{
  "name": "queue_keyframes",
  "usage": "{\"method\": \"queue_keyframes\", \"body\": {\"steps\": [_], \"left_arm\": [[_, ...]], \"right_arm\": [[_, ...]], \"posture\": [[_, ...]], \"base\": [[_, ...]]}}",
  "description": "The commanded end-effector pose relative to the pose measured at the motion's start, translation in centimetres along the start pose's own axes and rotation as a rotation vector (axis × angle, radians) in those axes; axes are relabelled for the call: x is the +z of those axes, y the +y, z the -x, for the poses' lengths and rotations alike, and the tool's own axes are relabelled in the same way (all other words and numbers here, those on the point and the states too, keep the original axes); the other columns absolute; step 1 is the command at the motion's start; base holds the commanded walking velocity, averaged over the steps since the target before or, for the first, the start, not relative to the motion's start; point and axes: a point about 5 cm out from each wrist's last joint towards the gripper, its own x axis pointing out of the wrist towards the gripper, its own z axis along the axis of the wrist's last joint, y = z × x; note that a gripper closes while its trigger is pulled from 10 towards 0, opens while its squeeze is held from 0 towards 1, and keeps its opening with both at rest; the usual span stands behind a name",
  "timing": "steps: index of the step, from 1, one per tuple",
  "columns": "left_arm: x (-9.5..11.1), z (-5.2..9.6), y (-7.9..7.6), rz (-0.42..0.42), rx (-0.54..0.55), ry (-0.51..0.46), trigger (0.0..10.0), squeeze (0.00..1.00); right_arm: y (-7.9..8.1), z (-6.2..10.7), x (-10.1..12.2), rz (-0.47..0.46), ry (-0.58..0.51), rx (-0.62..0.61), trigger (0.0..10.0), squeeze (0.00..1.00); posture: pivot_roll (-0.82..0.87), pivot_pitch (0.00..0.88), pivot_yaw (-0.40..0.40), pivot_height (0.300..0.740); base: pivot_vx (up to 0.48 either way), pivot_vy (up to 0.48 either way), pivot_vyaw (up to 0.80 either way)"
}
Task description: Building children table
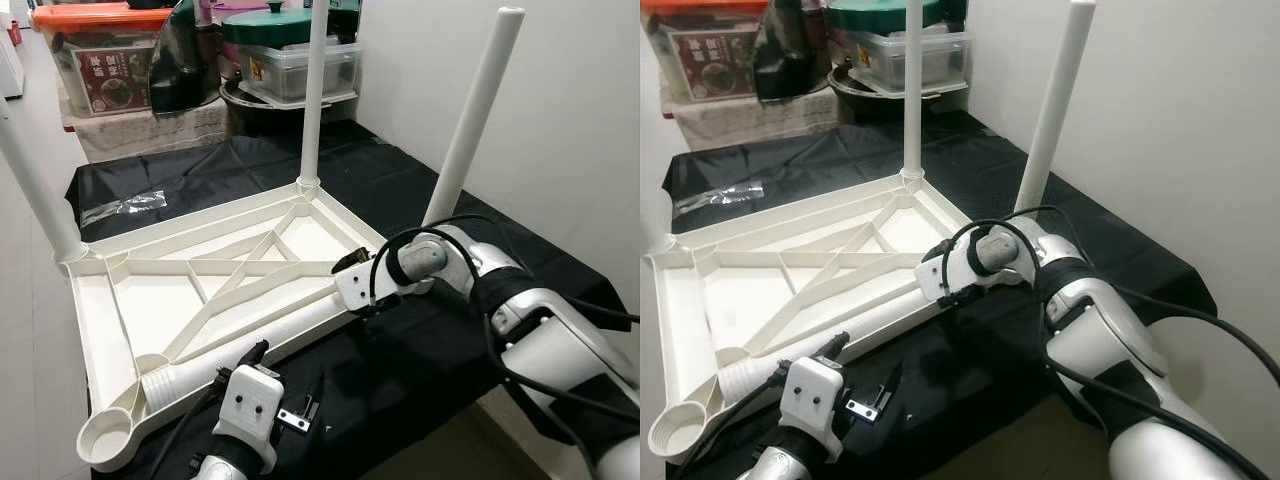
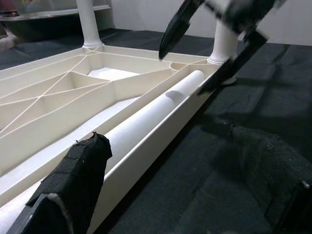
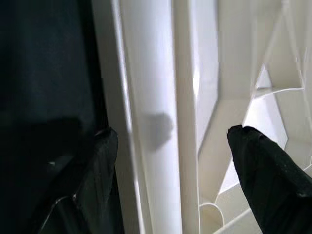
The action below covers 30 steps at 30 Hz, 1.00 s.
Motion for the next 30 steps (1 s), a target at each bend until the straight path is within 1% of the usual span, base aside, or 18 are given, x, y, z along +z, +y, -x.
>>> {"method": "queue_keyframes", "body": {"steps": [1,2,3,5,7,8,9,12,14,15,16,17,18,19,20,22,24,30], "left_arm": [[-0.2,0.1,0.0,-0.005,-0.004,0.005,10.0,0.0],[-0.2,0.1,0.0,-0.005,-0.004,0.005,10.0,0.0],[-0.2,0.0,0.0,-0.005,-0.004,0.002,10.0,0.0],[-0.2,0.0,0.0,-0.005,-0.004,0.002,10.0,0.0],[-0.1,-0.1,0.1,-0.005,-0.001,-0.003,10.0,0.0],[-0.1,-0.1,0.1,-0.005,-0.001,-0.003,10.0,0.0],[0.0,-0.1,0.1,-0.005,0.001,-0.008,10.0,0.0],[0.0,-0.1,0.1,-0.005,0.001,-0.008,10.0,0.0],[1.0,-0.1,1.2,0.0,0.075,-0.042,10.0,0.0],[1.0,-0.1,1.2,0.0,0.075,-0.042,10.0,0.0],[1.6,-0.1,2.0,-0.002,0.132,-0.061,10.0,0.0],[1.6,-0.1,2.0,-0.002,0.132,-0.061,10.0,0.0],[2.1,-0.1,2.8,-0.007,0.187,-0.077,10.0,0.0],[2.1,-0.1,2.8,-0.007,0.187,-0.077,10.0,0.0],[2.4,-0.1,3.6,-0.016,0.239,-0.084,10.0,0.0],[2.4,-0.1,3.6,-0.016,0.239,-0.084,10.0,0.0],[2.9,0.0,5.0,-0.038,0.323,-0.086,10.0,0.0],[3.5,-0.1,6.5,-0.041,0.401,-0.072,10.0,0.0]], "right_arm": [[-1.1,2.0,0.1,-0.103,-0.107,-0.023,10.0,0.0],[-1.1,2.0,0.1,-0.103,-0.107,-0.023,10.0,0.0],[-1.3,2.8,-0.1,-0.168,-0.168,-0.024,10.0,0.0],[-1.3,2.8,-0.1,-0.168,-0.168,-0.024,10.0,0.0],[-1.8,4.1,-0.2,-0.343,-0.342,-0.043,10.0,0.0],[-1.8,4.1,-0.2,-0.343,-0.342,-0.043,10.0,0.0],[-2.1,4.4,-0.1,-0.449,-0.458,-0.086,10.0,0.0],[-2.1,4.4,-0.1,-0.449,-0.458,-0.086,10.0,0.0],[-3.1,3.0,0.2,-0.704,-0.651,-0.35,10.0,0.0],[-3.1,3.0,0.2,-0.704,-0.651,-0.35,10.0,0.0],[-3.3,2.0,0.3,-0.829,-0.709,-0.492,10.0,0.0],[-3.3,2.0,0.3,-0.829,-0.709,-0.492,10.0,0.0],[-3.1,0.9,0.2,-0.958,-0.732,-0.607,10.0,0.0],[-3.1,0.9,0.2,-0.958,-0.732,-0.607,10.0,0.0],[-2.7,-0.1,0.6,-1.018,-0.756,-0.706,10.0,0.0],[-2.7,-0.1,0.6,-1.018,-0.756,-0.706,10.0,0.0],[-1.4,-1.6,2.1,-1.034,-0.801,-0.821,10.0,0.0],[-0.1,-2.3,4.0,-1.057,-0.878,-0.859,10.0,0.0]], "posture": [[0.03,0.0,-0.051,0.74],[0.03,0.0,-0.051,0.74],[0.02,0.0,-0.05,0.74],[0.02,0.0,-0.05,0.74],[0.03,0.0,-0.053,0.74],[0.03,0.0,-0.053,0.74],[0.03,0.0,-0.055,0.74],[0.03,0.0,-0.055,0.74],[0.03,0.0,-0.054,0.74],[0.03,0.0,-0.054,0.74],[0.04,0.0,-0.054,0.74],[0.04,0.0,-0.054,0.74],[0.04,0.0,-0.053,0.74],[0.04,0.0,-0.053,0.74],[0.04,0.0,-0.053,0.74],[0.04,0.0,-0.053,0.74],[0.04,0.0,-0.047,0.74],[0.04,0.0,-0.045,0.74]], "base": [[0.0,0.0,0.0],[0.0,0.0,0.0],[0.0,0.0,0.0],[0.0,0.0,0.0],[0.0,0.0,0.0],[0.0,0.0,0.0],[0.0,0.0,0.0],[0.0,0.0,0.0],[0.0,0.0,0.0],[0.0,0.0,0.0],[0.0,0.0,0.0],[0.0,0.0,0.0],[0.0,0.0,0.0],[0.0,0.0,0.0],[0.0,0.0,0.0],[0.0,0.0,0.0],[0.0,0.0,0.0],[0.0,0.0,0.0]]}}
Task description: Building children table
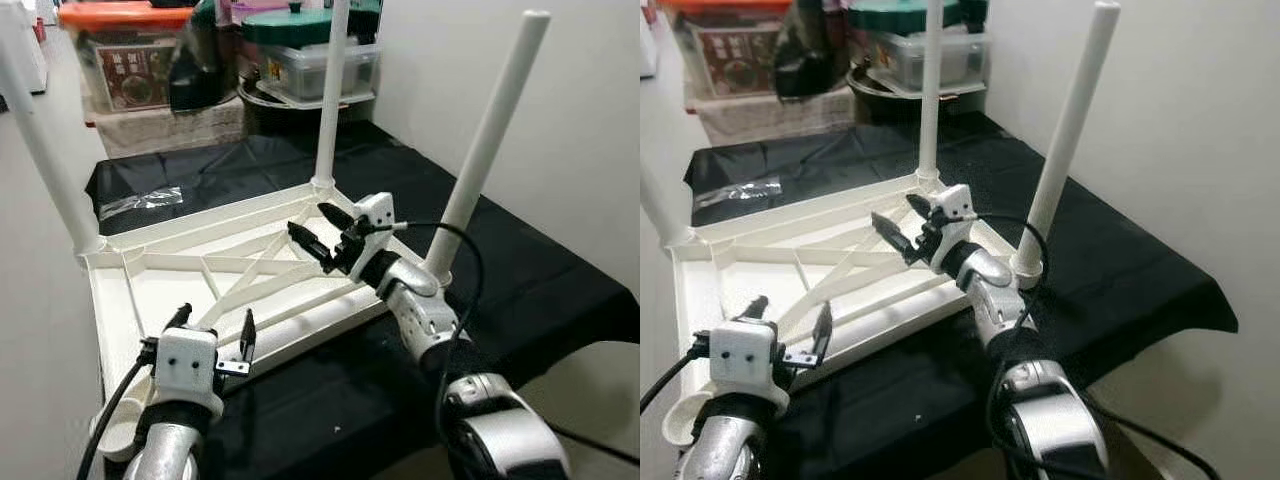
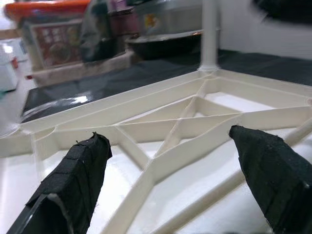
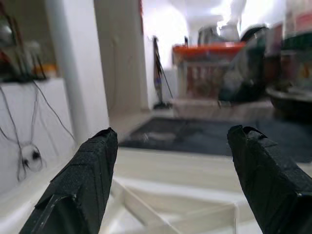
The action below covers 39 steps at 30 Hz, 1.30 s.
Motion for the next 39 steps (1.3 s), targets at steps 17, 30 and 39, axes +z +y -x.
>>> {"method": "queue_keyframes", "body": {"steps": [17,30,39], "left_arm": [[0.5,-0.3,0.9,-0.053,0.018,0.036,10.0,0.0],[0.9,-0.8,0.9,-0.051,0.018,0.028,10.0,0.0],[0.8,-0.9,1.3,-0.064,0.028,0.037,10.0,0.0]], "right_arm": [[1.8,0.9,0.5,-0.041,-0.004,-0.141,10.0,0.0],[2.1,1.5,0.1,-0.066,0.049,-0.166,10.0,0.0],[2.1,1.8,-0.3,-0.057,0.073,-0.19,10.0,0.0]], "posture": [[0.05,0.0,-0.049,0.74],[0.04,0.0,-0.039,0.74],[0.04,0.0,-0.033,0.74]], "base": [[0.0,0.0,0.47],[0.0,0.0,0.0],[-0.149,0.0,0.0]]}}
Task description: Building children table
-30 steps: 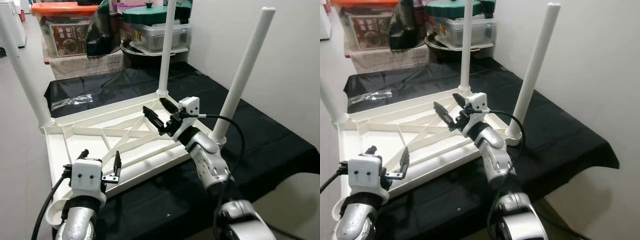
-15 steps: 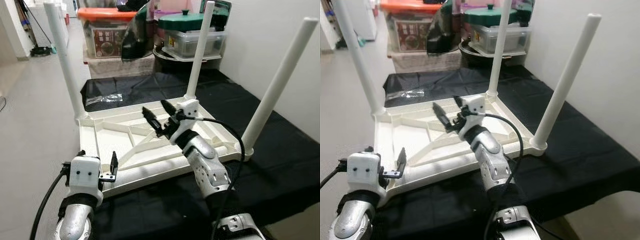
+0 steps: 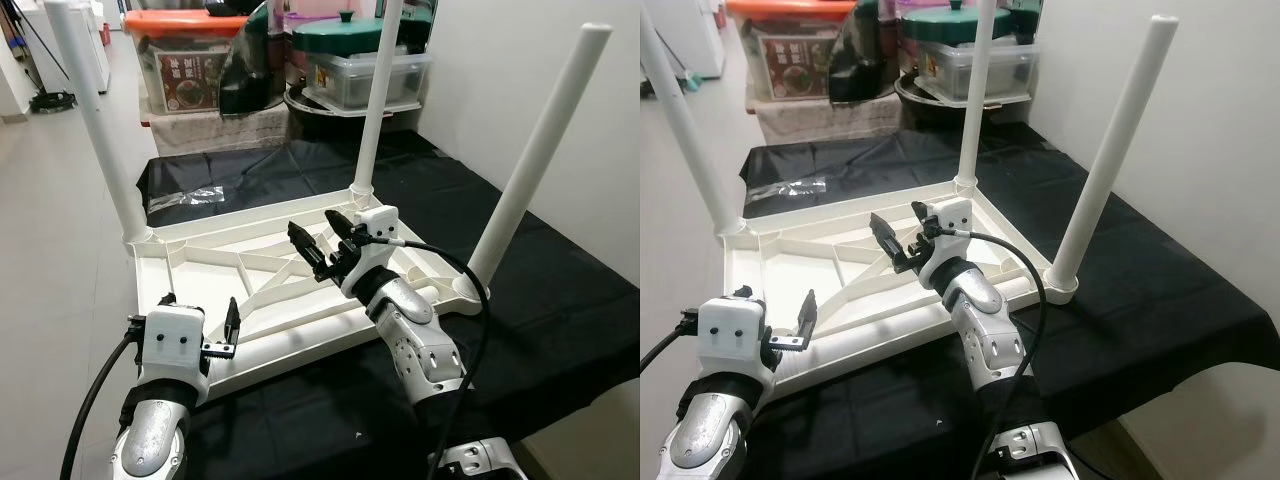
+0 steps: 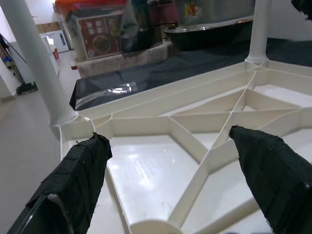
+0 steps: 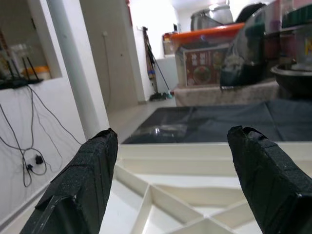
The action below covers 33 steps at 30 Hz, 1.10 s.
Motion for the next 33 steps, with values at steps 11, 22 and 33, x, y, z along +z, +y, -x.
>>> {"method": "queue_keyframes", "body": {"steps": [11,22,33], "left_arm": [[0.4,-1.0,1.3,-0.027,0.033,-0.007,10.0,0.0],[0.5,-3.0,4.5,-0.018,0.059,0.072,10.0,0.0],[1.3,-3.4,5.1,-0.022,0.058,0.045,10.0,0.0]], "right_arm": [[-0.6,0.2,-0.5,0.071,0.063,-0.125,10.0,0.0],[-0.8,0.0,-0.6,0.097,0.095,-0.131,10.0,0.0],[-0.3,0.4,-0.5,0.065,0.082,-0.104,10.0,0.0]], "posture": [[0.04,0.0,-0.028,0.74],[0.04,0.0,-0.027,0.74],[0.03,0.0,-0.026,0.74]], "base": [[0.0,0.0,0.0],[0.0,0.0,0.0],[0.0,0.0,0.0]]}}
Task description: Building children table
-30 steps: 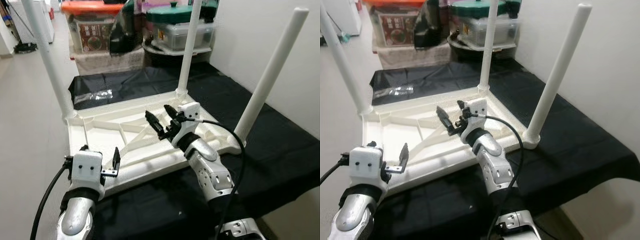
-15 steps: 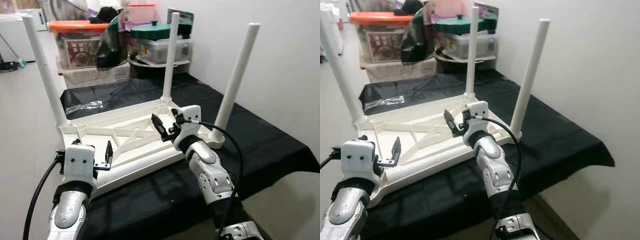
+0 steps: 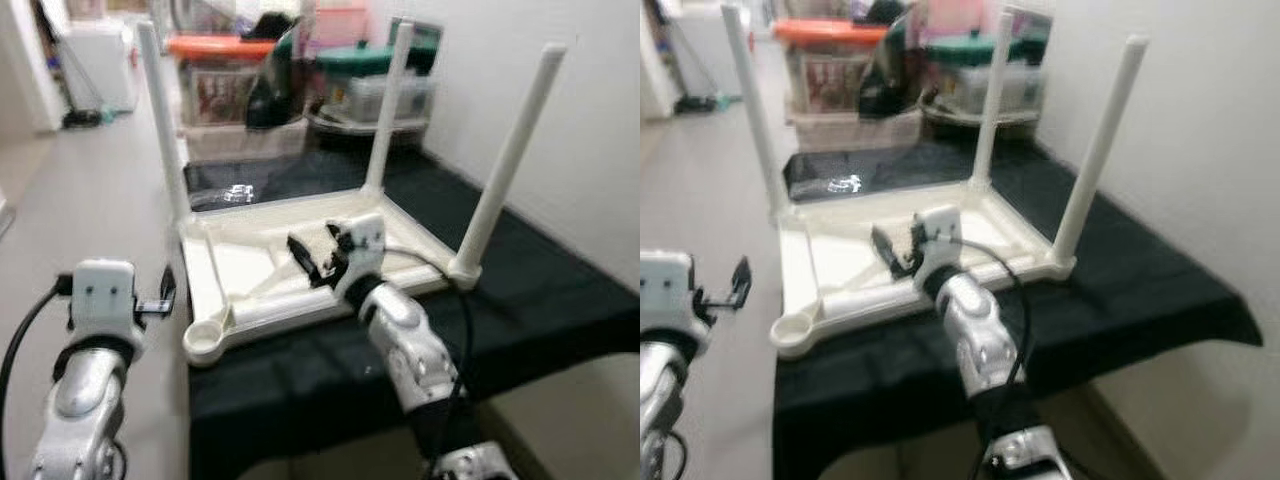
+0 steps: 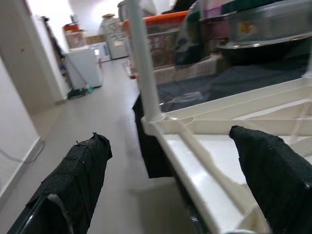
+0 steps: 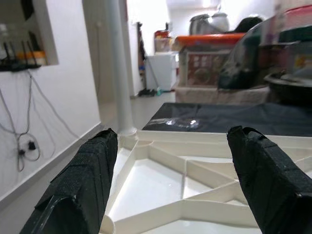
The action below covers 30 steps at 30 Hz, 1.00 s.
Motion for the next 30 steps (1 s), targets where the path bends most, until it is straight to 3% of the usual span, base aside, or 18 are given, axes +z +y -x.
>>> {"method": "queue_keyframes", "body": {"steps": [1,8,13,16,20,30], "left_arm": [[0.0,0.0,-0.5,0.008,-0.031,0.01,10.0,0.0],[0.0,-0.3,-0.9,0.017,-0.056,0.016,10.0,0.0],[0.8,-0.3,-1.8,0.043,-0.089,-0.024,10.0,0.0],[1.9,0.3,-2.4,0.059,-0.068,-0.066,10.0,0.0],[2.4,0.1,-1.7,0.063,-0.033,-0.066,10.0,0.0],[3.1,-0.4,-1.0,0.044,-0.018,-0.101,10.0,0.0]], "right_arm": [[-0.4,0.1,0.3,-0.003,-0.007,-0.011,10.0,0.0],[-0.5,0.3,0.4,0.022,-0.015,-0.025,10.0,0.0],[-1.0,0.4,1.0,0.035,-0.023,-0.054,10.0,0.0],[-0.7,1.1,2.4,0.01,-0.067,-0.032,10.0,0.0],[-0.3,1.1,3.1,0.015,-0.077,0.002,10.0,0.0],[-0.2,0.9,3.3,0.014,-0.078,0.012,10.0,0.0]], "posture": [[0.03,0.0,-0.026,0.74],[0.03,0.001,-0.025,0.74],[0.01,0.062,-0.027,0.74],[0.0,0.14,-0.042,0.74],[0.0,0.178,-0.057,0.74],[0.0,0.167,-0.064,0.74]], "base": [[0.0,0.0,0.0],[0.0,0.0,0.0],[0.0,0.0,0.0],[0.0,0.0,0.0],[0.0,0.0,0.0],[0.0,0.0,0.0]]}}
